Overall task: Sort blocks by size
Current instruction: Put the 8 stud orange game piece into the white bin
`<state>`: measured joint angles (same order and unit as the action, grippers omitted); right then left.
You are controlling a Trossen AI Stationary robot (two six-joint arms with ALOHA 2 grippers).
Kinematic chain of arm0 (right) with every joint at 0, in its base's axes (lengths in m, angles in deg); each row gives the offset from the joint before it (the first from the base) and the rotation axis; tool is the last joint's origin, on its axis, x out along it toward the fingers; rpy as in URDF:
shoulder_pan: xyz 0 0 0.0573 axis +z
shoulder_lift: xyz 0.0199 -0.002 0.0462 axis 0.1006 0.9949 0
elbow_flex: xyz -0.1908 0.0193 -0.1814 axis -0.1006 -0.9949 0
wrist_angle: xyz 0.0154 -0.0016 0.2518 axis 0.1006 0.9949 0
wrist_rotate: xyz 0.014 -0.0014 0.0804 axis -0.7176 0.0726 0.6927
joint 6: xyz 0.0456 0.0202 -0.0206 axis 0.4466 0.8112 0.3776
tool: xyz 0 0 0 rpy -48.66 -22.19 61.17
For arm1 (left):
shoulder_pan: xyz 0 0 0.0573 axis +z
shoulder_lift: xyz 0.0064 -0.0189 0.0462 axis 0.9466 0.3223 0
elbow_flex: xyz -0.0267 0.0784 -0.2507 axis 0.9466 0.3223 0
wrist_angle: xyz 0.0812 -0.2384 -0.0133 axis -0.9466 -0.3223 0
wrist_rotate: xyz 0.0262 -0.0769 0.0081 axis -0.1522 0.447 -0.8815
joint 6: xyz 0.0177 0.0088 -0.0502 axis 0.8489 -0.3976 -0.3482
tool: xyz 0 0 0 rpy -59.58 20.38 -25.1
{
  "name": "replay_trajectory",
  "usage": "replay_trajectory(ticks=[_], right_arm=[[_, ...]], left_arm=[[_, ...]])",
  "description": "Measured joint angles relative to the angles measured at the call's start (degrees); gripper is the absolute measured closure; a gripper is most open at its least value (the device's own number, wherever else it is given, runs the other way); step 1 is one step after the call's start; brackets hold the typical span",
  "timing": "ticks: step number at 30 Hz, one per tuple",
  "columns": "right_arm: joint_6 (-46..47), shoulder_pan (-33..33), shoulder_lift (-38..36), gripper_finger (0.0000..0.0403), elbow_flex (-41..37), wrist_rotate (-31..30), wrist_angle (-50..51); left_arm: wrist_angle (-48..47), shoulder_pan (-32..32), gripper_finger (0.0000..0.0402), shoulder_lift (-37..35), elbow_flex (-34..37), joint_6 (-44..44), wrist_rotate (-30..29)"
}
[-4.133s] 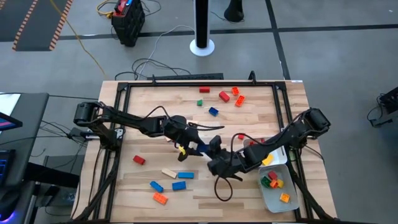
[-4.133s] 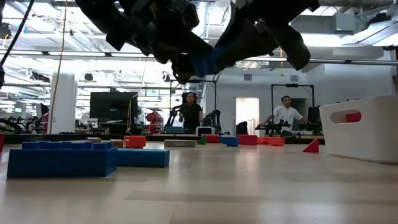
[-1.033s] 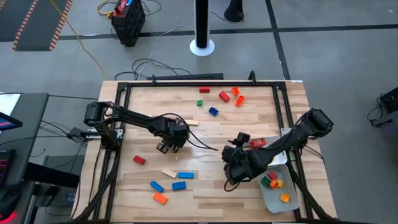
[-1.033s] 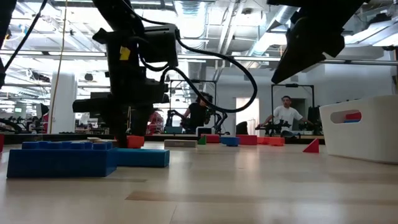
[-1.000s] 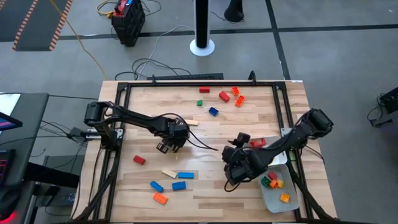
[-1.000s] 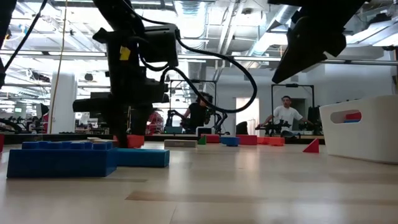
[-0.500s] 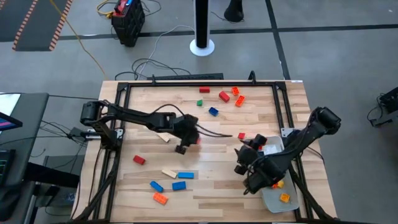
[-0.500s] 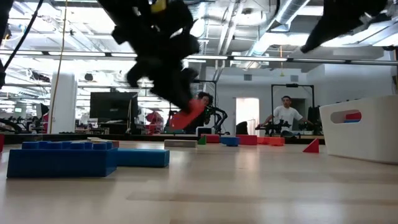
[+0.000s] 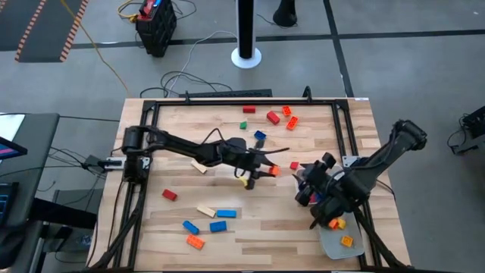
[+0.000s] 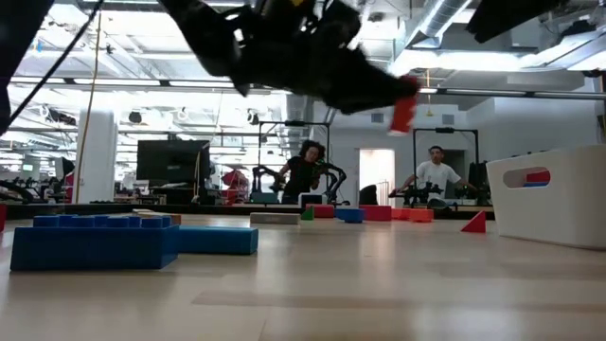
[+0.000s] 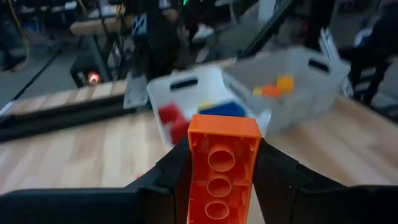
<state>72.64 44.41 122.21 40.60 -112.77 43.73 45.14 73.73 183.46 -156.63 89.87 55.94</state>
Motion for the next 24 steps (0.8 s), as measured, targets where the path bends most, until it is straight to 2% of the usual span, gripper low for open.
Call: replay_trajectory(ticks=[5,11,18,21,24], right_arm=[[3.91,1.71,0.05,0.0175,0.0,-1.24,-0.18],[7.56,2.17,1.13,0.0201,-0.02,-2.63,4.2],[8.52,3.14,1.09,0.0232,-0.02,-2.67,4.81],[8.65,4.25,1.1,0.024,-0.02,-2.67,4.71],[9.47,5.02,1.1,0.0245,-0.02,-2.69,4.85]], left_arm=[[0.7,-0.68,0.0273,7.73,-9.11,-2.81,0.94],[1.01,-1.14,0.0272,15.57,-20.36,-7.51,1.38],[2.92,-1.07,0.0269,23.2,-29.16,-12.86,1.31],[1.72,-1.12,0.0247,25.1,-30.57,-12.14,1.58],[1.35,-1.21,0.0199,25.42,-30.62,-11.19,1.82]])
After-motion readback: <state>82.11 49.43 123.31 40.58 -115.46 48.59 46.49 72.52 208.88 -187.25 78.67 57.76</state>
